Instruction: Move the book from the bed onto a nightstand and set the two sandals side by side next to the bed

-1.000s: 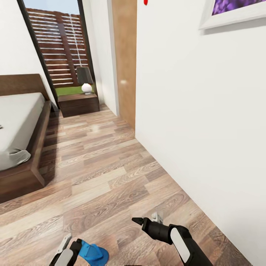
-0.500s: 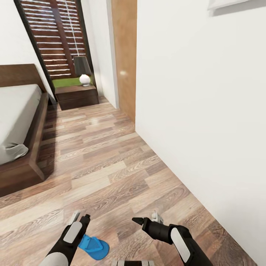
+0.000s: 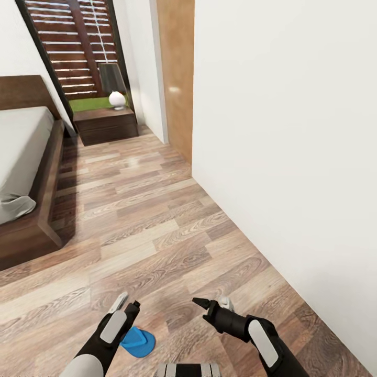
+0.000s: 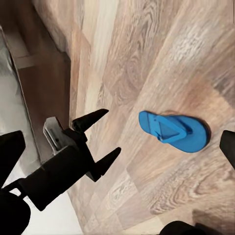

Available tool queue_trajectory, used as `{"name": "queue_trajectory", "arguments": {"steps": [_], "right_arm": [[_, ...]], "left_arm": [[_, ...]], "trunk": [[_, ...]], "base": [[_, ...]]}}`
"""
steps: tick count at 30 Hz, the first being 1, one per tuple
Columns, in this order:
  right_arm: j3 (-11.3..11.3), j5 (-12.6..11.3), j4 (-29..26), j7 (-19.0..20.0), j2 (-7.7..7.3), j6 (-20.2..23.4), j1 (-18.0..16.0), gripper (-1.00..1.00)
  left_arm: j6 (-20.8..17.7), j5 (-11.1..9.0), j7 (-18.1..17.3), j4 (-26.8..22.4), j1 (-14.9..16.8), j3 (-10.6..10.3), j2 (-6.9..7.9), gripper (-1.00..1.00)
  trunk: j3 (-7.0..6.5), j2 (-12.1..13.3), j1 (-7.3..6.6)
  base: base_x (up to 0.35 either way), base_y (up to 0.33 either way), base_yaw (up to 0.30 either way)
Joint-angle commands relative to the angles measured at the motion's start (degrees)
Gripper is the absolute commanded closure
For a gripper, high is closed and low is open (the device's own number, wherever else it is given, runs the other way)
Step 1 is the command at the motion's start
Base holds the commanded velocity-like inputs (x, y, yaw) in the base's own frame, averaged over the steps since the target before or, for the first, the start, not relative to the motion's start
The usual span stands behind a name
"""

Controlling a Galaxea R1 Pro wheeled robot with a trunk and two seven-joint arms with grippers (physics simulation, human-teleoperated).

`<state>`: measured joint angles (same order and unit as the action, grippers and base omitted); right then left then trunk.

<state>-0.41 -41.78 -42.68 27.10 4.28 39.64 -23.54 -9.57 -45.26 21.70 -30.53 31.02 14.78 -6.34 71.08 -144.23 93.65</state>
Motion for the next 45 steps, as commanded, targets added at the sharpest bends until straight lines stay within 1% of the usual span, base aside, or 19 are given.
{"name": "queue_trajectory", "arguments": {"steps": [1, 2, 3, 4, 5, 6, 7, 8, 9, 10, 12, 16, 22, 40, 45], "right_arm": [[-0.1, -1.6, -0.1, 0.8, -0.86, 1.8, 0.0, -1.0], [-0.1, -2.2, -0.1, 1.4, -1.41, 2.8, 0.0, -1.0], [-0.1, -3.2, -0.1, 3.1, -2.51, 4.7, 0.0, -1.0], [-0.1, -3.6, -0.1, 4.2, -3.03, 5.5, 0.0, -1.0], [-0.1, -4.2, -0.1, 6.6, -3.94, 6.9, 0.0, -1.0], [-0.1, -4.5, -0.1, 7.9, -4.36, 7.4, 0.0, -1.0], [-0.2, -4.8, -0.1, 10.4, -5.21, 8.1, 0.0, -1.0], [-0.2, -4.9, -0.1, 11.4, -5.64, 8.4, 0.0, -1.0], [-0.2, -5.0, -0.1, 13.2, -6.49, 8.8, 0.0, -1.0], [-0.2, -5.2, -0.1, 15.4, -7.71, 9.2, 0.0, -1.0], [-0.1, -5.3, -0.1, 16.2, -8.23, 9.4, 0.0, -1.0], [-0.2, -5.3, -0.1, 16.7, -8.58, 9.5, 0.0, -1.0], [-0.2, -5.3, -0.1, 16.8, -8.58, 9.3, 0.0, -1.0], [0.0, -5.3, -0.1, 16.8, -8.51, 9.3, 0.0, -1.0], [0.0, -5.3, -0.1, 16.8, -8.5, 9.3, 0.0, -1.0]], "left_arm": [[-0.3, -0.4, 0.2, -0.1, 0.0, 0.2, -0.07, -1.0], [-0.3, -0.4, 0.3, -0.1, 0.0, 0.2, -0.07, -1.0], [-0.3, -0.4, 0.3, -0.1, 0.0, 0.2, -0.04, -1.0], [-0.3, -0.4, 0.3, -0.1, 0.0, 0.3, -0.03, -1.0], [-0.3, -0.4, 0.3, -0.1, 0.0, 0.3, -0.02, -1.0], [-0.3, -0.4, 0.3, -0.1, 0.0, 0.3, 0.0, -1.0], [-0.3, -0.4, 0.3, -0.1, 0.0, 0.3, 0.02, -1.0], [-0.3, -0.4, 0.3, -0.1, 0.0, 0.3, 0.05, -1.0], [-0.3, -0.4, 0.3, -0.1, 0.0, 0.3, 0.07, -1.0], [-0.2, -0.4, 0.2, -0.1, 0.0, 0.3, 0.08, -1.0], [-0.2, -0.4, 0.2, -0.1, 0.0, 0.3, 0.09, -1.0], [-0.2, -0.4, 0.2, -0.1, 0.0, 0.3, 0.09, -1.0], [-0.2, -0.4, 0.2, -0.1, 0.0, 0.2, 0.1, -1.0], [-0.2, -0.3, -0.2, -0.1, -0.1, 0.2, 0.01, -1.0], [-0.2, -0.3, -0.3, -0.1, -0.2, 0.1, -0.01, -1.0]], "trunk": [[0.27, 0.0, 0.01], [0.5, 0.0, 0.04], [0.72, -0.1, 0.06], [0.94, -0.1, 0.09], [1.16, -0.1, 0.11], [1.38, -0.1, 0.14], [1.6, -0.1, 0.17], [1.82, -0.1, 0.19], [2.05, -0.1, 0.22], [2.27, -0.2, 0.24], [2.71, -0.2, 0.3], [3.6, -0.2, 0.4], [4.93, -0.3, 0.55], [4.93, -0.3, 0.55], [4.93, -0.3, 0.55]], "base": [[0.0, 0.0, 0.0], [0.0, 0.0, 0.0], [0.0, 0.0, 0.0], [0.0, 0.0, 0.0], [0.0, 0.0, 0.0], [0.0, 0.0, 0.0], [0.0, 0.0, 0.0], [0.0, 0.0, 0.0], [0.0, 0.0, 0.0], [0.0, 0.0, 0.0], [0.0, 0.0, 0.0], [0.0, 0.0, 0.0], [0.0, 0.0, 0.0], [0.001, 0.0, 0.0], [0.195, 0.0, 0.0]]}}
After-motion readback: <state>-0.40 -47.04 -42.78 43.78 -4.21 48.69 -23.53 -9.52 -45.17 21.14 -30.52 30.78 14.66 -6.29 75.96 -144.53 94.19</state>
